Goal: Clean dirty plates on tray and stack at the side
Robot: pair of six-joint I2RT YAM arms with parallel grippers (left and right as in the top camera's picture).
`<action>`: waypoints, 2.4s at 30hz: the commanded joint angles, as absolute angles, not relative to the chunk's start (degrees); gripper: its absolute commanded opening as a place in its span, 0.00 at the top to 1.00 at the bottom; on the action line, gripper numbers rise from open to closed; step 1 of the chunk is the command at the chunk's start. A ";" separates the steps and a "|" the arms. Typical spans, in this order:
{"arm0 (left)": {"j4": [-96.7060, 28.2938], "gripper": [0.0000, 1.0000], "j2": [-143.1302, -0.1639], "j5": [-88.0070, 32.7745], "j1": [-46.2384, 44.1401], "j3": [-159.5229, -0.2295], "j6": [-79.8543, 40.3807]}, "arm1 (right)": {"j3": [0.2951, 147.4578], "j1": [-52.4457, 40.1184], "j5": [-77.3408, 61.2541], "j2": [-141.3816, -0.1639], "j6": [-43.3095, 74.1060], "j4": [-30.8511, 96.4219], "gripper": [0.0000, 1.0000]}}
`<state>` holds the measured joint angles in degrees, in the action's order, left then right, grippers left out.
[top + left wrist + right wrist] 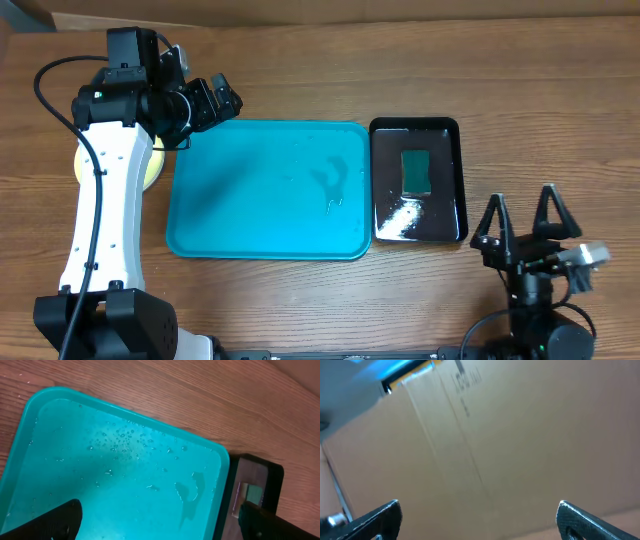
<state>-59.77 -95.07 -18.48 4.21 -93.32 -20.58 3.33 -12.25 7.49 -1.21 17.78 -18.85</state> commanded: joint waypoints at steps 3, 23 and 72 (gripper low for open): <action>-59.70 0.00 -95.35 -18.92 4.14 -93.76 -19.68 | 0.45 -10.72 5.93 -0.16 17.34 -15.22 0.00; -59.70 0.00 -95.35 -18.92 4.14 -93.76 -19.68 | 0.47 -10.63 5.89 -0.60 11.75 4.21 0.00; -59.75 0.00 -89.45 -18.87 2.81 -93.73 -19.68 | 0.47 -10.63 5.89 -0.60 11.75 4.21 0.00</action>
<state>-59.79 -94.50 -18.46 3.60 -93.30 -20.58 1.04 -10.90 6.17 -0.86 11.99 4.49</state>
